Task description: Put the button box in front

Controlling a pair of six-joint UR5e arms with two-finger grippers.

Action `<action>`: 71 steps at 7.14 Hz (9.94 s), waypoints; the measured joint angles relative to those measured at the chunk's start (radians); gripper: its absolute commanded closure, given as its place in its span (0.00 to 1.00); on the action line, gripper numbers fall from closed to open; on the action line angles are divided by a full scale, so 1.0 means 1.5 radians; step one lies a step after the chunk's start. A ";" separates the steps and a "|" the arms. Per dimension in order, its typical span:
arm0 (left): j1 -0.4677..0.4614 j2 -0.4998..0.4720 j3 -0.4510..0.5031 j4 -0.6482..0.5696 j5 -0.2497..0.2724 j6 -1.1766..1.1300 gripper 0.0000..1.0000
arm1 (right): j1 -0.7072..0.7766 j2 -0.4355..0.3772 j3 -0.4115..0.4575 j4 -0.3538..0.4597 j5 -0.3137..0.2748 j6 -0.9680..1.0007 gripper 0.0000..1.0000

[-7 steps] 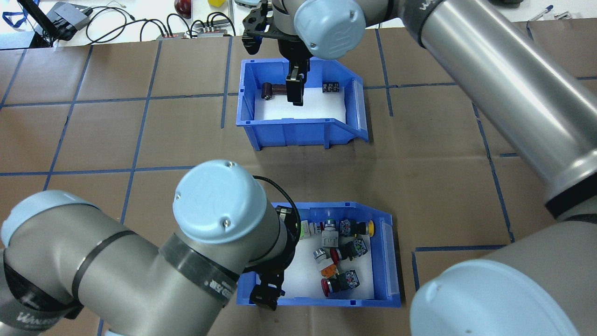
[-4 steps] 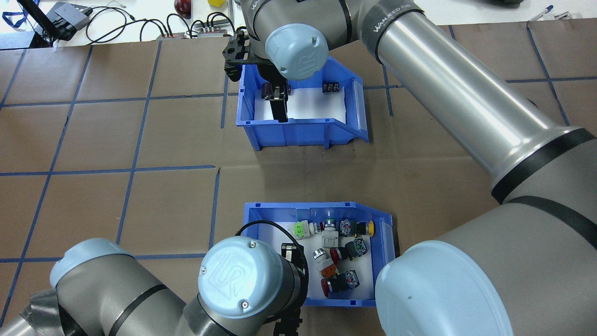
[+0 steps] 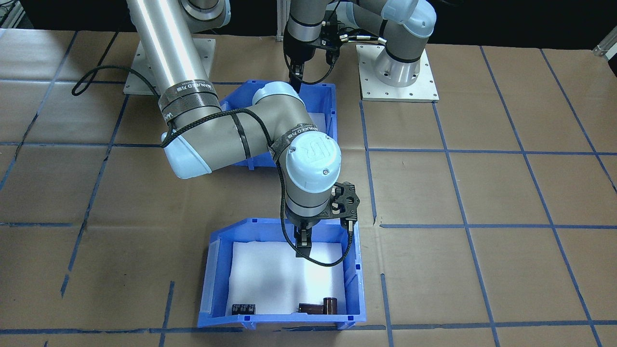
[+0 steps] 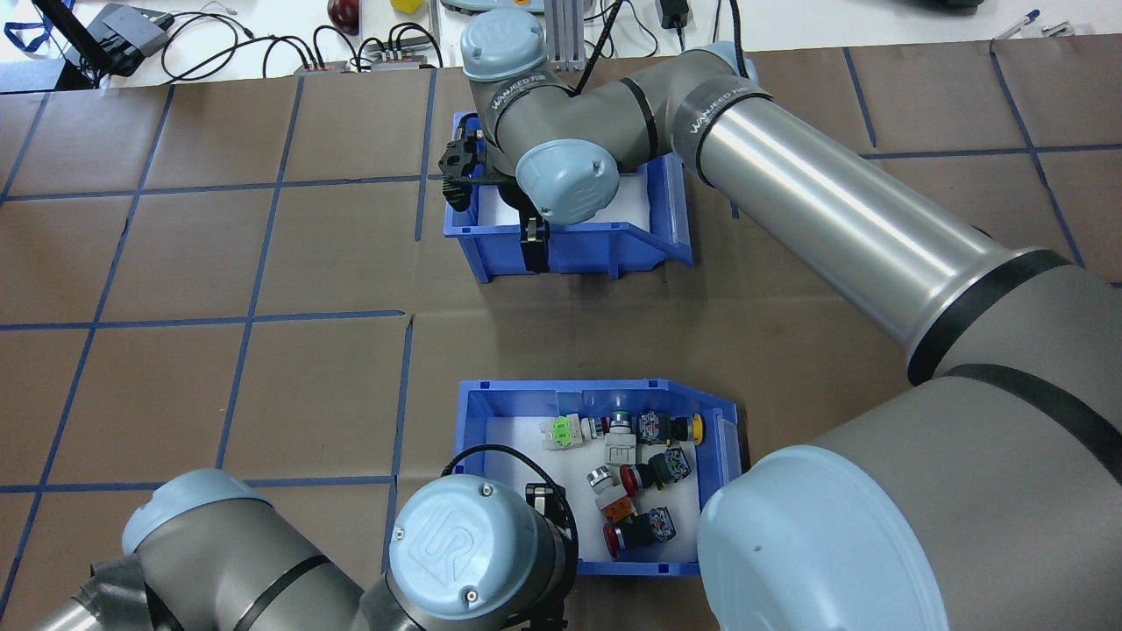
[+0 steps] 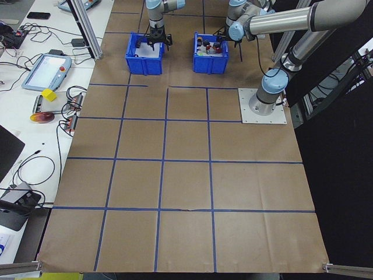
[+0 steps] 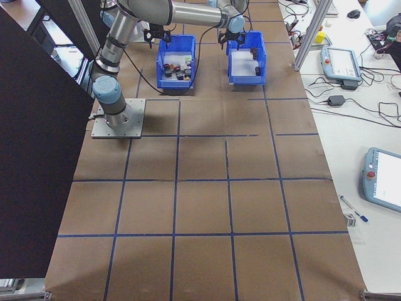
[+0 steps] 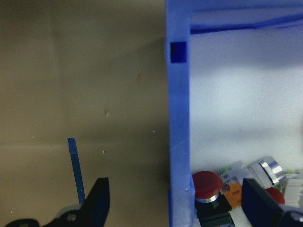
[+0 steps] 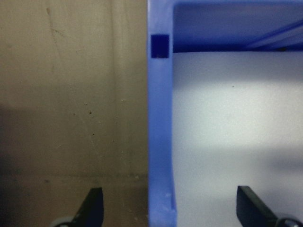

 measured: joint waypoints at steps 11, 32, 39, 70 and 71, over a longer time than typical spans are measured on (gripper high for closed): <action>0.105 0.012 0.014 0.109 0.081 0.118 1.00 | -0.149 -0.093 -0.016 -0.002 -0.030 -0.089 0.94; 0.274 -0.380 0.588 -0.270 -0.005 0.320 0.01 | -0.453 -0.555 0.563 -0.013 -0.019 -0.414 0.93; 0.404 -0.233 0.645 -0.396 0.064 1.292 0.01 | -0.261 -0.668 0.672 -0.014 -0.016 -0.211 0.93; 0.426 -0.208 0.639 -0.329 0.065 1.414 0.01 | -0.281 -0.414 0.235 0.105 -0.002 0.787 0.00; 0.425 -0.197 0.625 -0.332 0.065 1.414 0.01 | -0.282 -0.415 0.235 0.105 -0.002 0.796 0.00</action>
